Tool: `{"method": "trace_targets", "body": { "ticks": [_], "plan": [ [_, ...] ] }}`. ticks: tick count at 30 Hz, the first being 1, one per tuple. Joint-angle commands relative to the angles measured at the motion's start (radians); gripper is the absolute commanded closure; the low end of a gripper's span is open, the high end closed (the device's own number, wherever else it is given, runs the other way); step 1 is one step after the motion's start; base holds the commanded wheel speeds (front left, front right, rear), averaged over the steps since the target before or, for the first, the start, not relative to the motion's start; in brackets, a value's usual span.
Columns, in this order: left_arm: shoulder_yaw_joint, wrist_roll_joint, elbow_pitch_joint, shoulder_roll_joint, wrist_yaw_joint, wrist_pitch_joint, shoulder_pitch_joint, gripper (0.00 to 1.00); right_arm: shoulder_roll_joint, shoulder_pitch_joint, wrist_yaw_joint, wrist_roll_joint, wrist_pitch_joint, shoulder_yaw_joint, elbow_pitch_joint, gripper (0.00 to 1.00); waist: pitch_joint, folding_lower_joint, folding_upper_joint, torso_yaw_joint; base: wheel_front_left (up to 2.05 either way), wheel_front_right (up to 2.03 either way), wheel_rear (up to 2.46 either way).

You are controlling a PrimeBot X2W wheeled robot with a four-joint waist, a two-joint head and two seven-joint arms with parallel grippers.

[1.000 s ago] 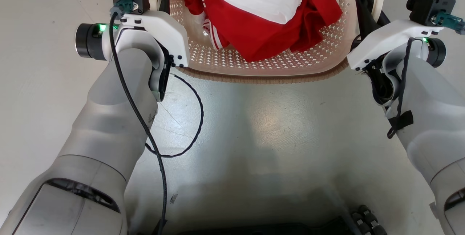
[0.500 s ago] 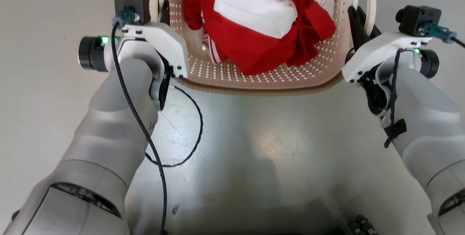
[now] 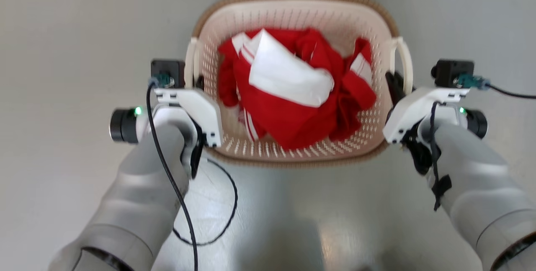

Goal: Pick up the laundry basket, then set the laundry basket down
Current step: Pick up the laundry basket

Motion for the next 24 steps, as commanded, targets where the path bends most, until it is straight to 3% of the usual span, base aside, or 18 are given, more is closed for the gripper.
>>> {"method": "trace_targets", "body": {
  "ticks": [1, 11, 24],
  "plan": [
    [0.003, -0.016, -0.006, 0.023, 0.005, 0.006, 0.033, 1.00, 0.008, 0.052, 0.006, 0.012, 0.000, 0.014, 0.000, 1.00, -0.078, -0.0001, 0.0000, 0.001, 0.00, 0.00, 0.00],
    [-0.069, -0.104, 0.006, 0.023, -0.003, 0.068, 0.176, 1.00, 0.041, 0.164, 0.006, 0.023, 0.077, 0.038, 0.024, 1.00, -0.321, -0.0001, 0.0000, -0.011, 0.00, 0.00, 0.00],
    [-0.140, -0.178, 0.013, 0.023, -0.020, 0.124, 0.309, 1.00, 0.058, 0.293, 0.006, 0.021, 0.143, 0.038, 0.028, 1.00, -0.532, -0.0001, 0.0000, -0.019, 0.00, 0.00, 0.00]
  ]
}}
